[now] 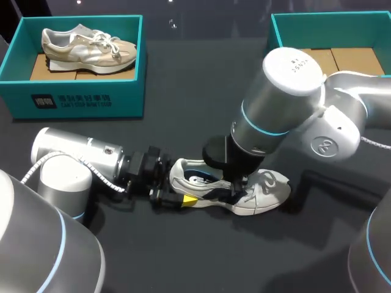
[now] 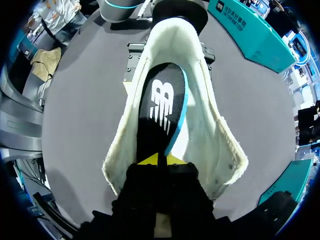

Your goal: Take the shoe out of the shoebox, open the shoe tongue, remove and reinsert the insole, then place the shoe into the shoebox

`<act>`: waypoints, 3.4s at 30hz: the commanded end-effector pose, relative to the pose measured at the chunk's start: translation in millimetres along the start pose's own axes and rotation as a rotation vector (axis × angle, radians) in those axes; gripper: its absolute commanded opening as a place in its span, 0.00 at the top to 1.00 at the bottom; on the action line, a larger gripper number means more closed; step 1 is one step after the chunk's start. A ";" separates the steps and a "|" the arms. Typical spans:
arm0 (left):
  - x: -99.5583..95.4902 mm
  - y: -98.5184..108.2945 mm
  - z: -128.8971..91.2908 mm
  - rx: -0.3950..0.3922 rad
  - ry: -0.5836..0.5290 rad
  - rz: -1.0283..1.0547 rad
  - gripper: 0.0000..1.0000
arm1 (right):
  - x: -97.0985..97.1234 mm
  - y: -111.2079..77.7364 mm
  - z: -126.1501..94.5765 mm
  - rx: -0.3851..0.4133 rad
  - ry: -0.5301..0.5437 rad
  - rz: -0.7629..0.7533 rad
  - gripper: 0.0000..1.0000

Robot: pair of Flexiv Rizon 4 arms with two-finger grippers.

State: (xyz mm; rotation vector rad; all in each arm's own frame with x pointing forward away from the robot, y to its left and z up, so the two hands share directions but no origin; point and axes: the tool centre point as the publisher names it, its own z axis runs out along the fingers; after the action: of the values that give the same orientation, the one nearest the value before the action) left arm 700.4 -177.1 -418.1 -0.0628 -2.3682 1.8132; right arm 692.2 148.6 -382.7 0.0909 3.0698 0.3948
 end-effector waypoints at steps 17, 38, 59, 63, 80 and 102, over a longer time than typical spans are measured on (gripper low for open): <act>-1.5 0.4 2.2 -0.002 -0.001 -0.001 1.00 | -10.8 -10.3 -29.0 -0.253 -0.056 -0.165 1.00; -1.5 0.4 2.2 -0.002 -0.001 -0.001 1.00 | -20.1 38.5 -45.4 -0.262 0.005 -0.400 1.00; -1.5 0.4 2.2 -0.002 -0.001 -0.001 1.00 | -15.3 60.8 -46.2 -0.279 0.155 -0.288 0.60; -1.5 0.4 2.2 -0.002 -0.001 -0.001 1.00 | -13.4 61.0 -49.0 -0.285 0.183 -0.232 0.58; -1.5 0.4 2.2 -0.002 -0.001 -0.001 1.00 | -15.0 73.0 -60.9 -0.291 0.361 -0.108 0.53; -1.5 0.4 2.2 -0.002 -0.001 -0.001 1.00 | -3.8 77.0 -46.0 -0.382 0.523 0.024 0.52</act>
State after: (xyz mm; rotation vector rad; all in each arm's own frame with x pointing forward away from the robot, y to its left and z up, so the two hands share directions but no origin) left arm 701.0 -177.7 -418.1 -0.0612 -2.3695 1.8124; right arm 700.1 208.9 -308.0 0.0030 3.4270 1.1158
